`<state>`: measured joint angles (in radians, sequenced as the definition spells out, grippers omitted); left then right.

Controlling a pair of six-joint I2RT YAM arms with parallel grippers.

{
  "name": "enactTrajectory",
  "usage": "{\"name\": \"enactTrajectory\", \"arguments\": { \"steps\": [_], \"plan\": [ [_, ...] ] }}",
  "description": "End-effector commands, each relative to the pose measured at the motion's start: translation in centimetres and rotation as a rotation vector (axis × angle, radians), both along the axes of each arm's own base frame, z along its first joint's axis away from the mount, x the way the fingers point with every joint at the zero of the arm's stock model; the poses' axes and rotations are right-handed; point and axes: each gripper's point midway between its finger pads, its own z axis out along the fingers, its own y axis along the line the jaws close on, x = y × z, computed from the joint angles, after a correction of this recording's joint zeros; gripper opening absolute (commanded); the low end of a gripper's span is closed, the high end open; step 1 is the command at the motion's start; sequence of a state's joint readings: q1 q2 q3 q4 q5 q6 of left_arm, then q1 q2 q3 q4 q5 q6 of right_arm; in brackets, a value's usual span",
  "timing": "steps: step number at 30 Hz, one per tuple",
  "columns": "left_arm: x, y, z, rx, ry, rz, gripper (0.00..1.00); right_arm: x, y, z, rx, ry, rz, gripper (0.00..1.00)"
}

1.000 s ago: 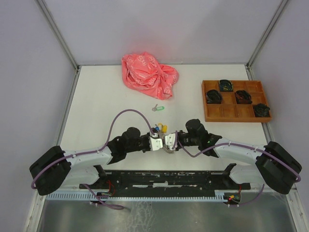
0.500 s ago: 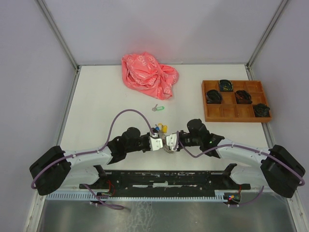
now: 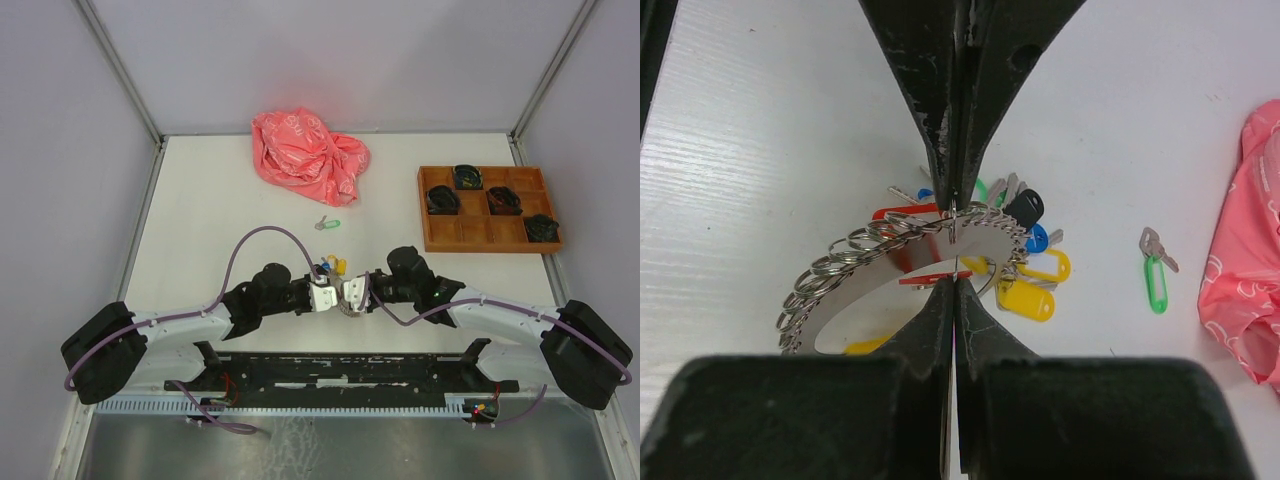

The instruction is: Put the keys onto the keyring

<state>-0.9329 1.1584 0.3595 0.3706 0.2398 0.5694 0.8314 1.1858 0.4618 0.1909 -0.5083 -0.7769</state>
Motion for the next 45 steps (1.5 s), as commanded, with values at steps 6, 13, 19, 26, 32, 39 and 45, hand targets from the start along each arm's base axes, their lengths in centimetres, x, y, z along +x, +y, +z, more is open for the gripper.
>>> {"name": "enactTrajectory", "arguments": {
  "steps": [6,13,19,26,32,39,45],
  "plan": [
    [0.22,-1.16,2.25,-0.074,-0.053,-0.026,0.03,0.69,1.29,2.38,0.062,-0.056,0.02,0.01],
    [0.18,-1.18,2.21,-0.074,-0.05,-0.027,0.03,0.46,1.31,2.0,0.048,-0.043,0.033,0.01],
    [0.13,-1.27,2.34,-0.078,-0.05,-0.031,0.03,0.67,1.5,2.19,0.055,-0.049,0.031,0.01],
    [0.0,-1.34,2.22,-0.076,-0.045,-0.036,0.03,0.63,1.61,2.14,0.059,-0.044,0.033,0.01],
    [-0.11,-1.43,2.14,-0.075,-0.041,-0.04,0.03,0.82,1.65,2.37,0.068,-0.053,0.024,0.01],
    [-0.04,-1.41,2.17,-0.075,-0.042,-0.036,0.03,0.55,1.76,2.52,0.074,-0.045,0.038,0.01],
    [0.04,-1.35,2.12,-0.073,-0.042,-0.03,0.03,0.32,1.73,2.45,0.071,-0.036,0.045,0.01]
  ]
}}
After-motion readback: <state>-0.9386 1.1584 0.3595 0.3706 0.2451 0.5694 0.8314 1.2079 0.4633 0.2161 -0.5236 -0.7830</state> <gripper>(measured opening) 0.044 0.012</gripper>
